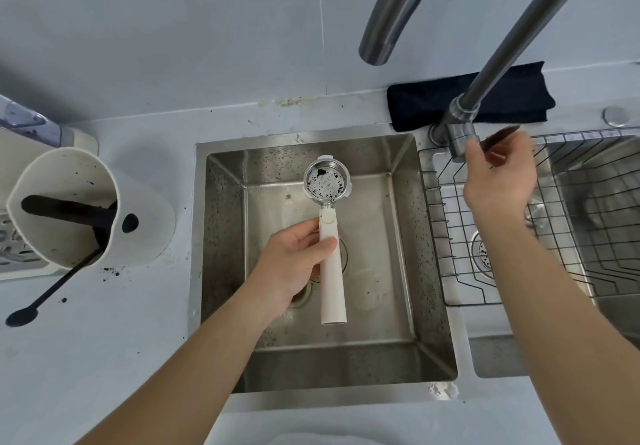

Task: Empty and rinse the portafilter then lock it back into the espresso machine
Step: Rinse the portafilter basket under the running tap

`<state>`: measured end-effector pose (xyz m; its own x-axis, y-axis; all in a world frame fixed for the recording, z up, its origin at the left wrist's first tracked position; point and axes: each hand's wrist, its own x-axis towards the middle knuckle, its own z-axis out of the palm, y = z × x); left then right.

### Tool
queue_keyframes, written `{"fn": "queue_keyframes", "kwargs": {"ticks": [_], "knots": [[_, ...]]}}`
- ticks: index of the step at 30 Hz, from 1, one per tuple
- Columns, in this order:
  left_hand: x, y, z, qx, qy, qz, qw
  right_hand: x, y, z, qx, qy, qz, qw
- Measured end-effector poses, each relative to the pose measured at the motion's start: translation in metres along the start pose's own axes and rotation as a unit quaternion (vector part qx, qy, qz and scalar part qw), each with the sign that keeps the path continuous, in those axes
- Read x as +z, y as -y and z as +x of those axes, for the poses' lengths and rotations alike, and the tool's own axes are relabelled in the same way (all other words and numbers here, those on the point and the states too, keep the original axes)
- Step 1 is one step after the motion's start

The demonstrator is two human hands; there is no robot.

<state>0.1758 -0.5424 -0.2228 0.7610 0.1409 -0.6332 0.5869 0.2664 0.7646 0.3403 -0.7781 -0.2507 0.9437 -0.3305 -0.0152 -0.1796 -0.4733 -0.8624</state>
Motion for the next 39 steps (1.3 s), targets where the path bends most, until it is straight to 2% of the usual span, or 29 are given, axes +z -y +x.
{"fn": "queue_keyframes", "kwargs": {"ticks": [12,39], "knots": [[0.008,-0.007,0.006,-0.004,0.013,-0.008,1.0,-0.002,-0.009,0.001,-0.034,0.015,-0.015,0.999],[0.016,-0.015,0.022,0.013,0.028,0.003,1.0,0.001,-0.017,-0.001,-0.037,0.013,0.003,0.999]]}}
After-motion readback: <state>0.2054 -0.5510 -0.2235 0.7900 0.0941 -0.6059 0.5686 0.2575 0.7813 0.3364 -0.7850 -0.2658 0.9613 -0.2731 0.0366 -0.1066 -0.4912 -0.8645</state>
